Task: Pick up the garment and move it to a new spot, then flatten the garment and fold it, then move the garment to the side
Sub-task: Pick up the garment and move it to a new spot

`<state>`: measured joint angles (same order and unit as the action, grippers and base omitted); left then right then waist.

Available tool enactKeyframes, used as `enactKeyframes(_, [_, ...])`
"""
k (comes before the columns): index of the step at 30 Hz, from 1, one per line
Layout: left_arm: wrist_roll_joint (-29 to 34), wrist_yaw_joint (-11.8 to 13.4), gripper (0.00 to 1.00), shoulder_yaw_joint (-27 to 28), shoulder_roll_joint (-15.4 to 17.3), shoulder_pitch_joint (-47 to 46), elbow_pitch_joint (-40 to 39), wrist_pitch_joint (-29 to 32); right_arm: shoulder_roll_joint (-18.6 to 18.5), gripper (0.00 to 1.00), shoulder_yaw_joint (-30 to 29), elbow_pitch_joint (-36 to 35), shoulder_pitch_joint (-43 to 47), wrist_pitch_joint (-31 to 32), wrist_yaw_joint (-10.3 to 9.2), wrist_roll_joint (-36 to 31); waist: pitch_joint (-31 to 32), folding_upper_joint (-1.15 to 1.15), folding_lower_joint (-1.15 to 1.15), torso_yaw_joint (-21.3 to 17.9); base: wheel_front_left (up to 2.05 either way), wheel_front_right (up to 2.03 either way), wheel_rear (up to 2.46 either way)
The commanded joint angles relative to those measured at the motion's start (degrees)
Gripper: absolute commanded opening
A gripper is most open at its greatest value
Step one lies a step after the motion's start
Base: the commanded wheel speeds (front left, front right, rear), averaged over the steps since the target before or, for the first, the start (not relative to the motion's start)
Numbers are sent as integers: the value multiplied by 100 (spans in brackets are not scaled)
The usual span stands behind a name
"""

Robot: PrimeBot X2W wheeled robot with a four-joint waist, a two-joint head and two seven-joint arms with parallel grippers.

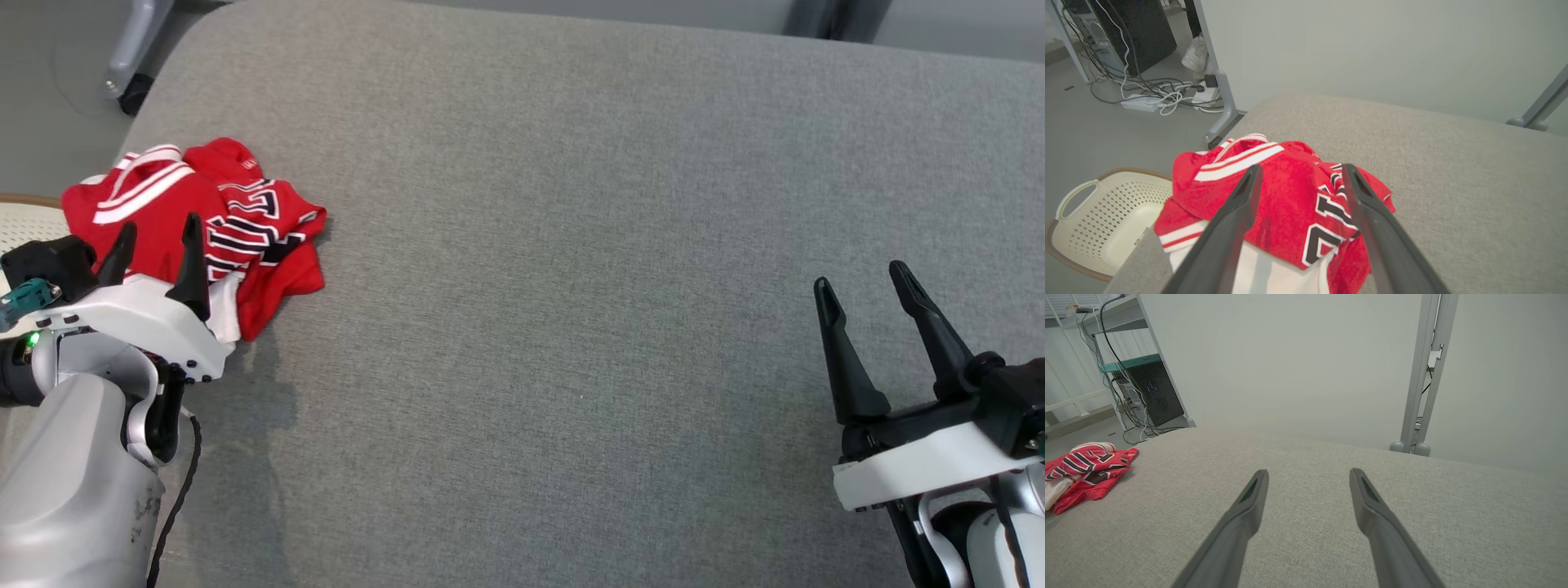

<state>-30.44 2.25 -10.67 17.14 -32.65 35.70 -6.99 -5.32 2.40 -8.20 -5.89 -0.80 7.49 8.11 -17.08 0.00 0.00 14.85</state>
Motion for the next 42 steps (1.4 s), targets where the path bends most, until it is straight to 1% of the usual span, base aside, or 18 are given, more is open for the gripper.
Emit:
enactKeyframes(1, [-83,-104,100,-13,38,-192,352,137,-35,100,11,10,-125,-51,1,16,-340,0,0,-243,0,0,0])
enactKeyframes(4, [-226,-251,100,4,-8,-448,1108,386,-57,100,55,41,-228,-89,1,9,-506,0,0,-311,0,0,0])
enactKeyframes(9, [-435,-440,100,87,-54,-786,2059,541,-68,100,95,94,-391,-144,1,14,-683,0,0,-408,0,0,0])
enactKeyframes(10, [-456,-481,57,98,-51,-827,2195,511,-67,100,97,106,-412,-155,1,26,-711,0,0,-427,0,0,0])
enactKeyframes(11, [-485,-528,2,98,-59,-868,2306,465,-70,100,95,132,-430,-167,1,36,-727,0,0,-444,0,0,0])
enactKeyframes(12, [-497,-570,0,106,-53,-897,2400,411,-74,100,106,158,-441,-189,1,32,-734,0,0,-470,0,0,0])
enactKeyframes(15, [-440,-583,0,116,25,-952,2625,43,-54,100,101,248,-466,-231,1,44,-682,0,0,-535,0,0,0])
enactKeyframes(19, [-420,-608,0,168,121,-952,2708,-507,-12,100,48,374,-376,-302,1,85,-454,0,0,-584,0,0,0])
enactKeyframes(22, [-362,-577,0,206,167,-841,2611,-730,22,100,16,481,-296,-374,1,100,-181,0,0,-626,0,0,0])
enactKeyframes(25, [-291,-503,0,283,235,-631,2315,-809,55,100,-13,583,-203,-432,1,115,115,0,0,-669,0,0,0])
enactKeyframes(28, [-125,-341,0,441,286,-291,1588,-823,84,100,-47,673,-59,-490,1,150,422,0,0,-718,0,0,0])
enactKeyframes(34, [292,57,0,714,152,992,-165,-822,148,100,-59,822,239,-536,1,164,982,0,0,-849,0,0,0])
enactKeyframes(38, [404,329,0,726,15,1947,-1196,-815,173,100,-86,816,430,-533,1,161,1262,0,0,-982,0,0,0])
enactKeyframes(39, [404,329,0,726,15,1947,-1196,-815,173,100,-86,816,430,-533,1,161,1262,0,0,-982,0,0,0])
enactKeyframes(42, [495,528,0,638,-53,2526,-1984,-689,186,100,-136,798,535,-506,1,120,1348,0,0,-1090,0,0,0])
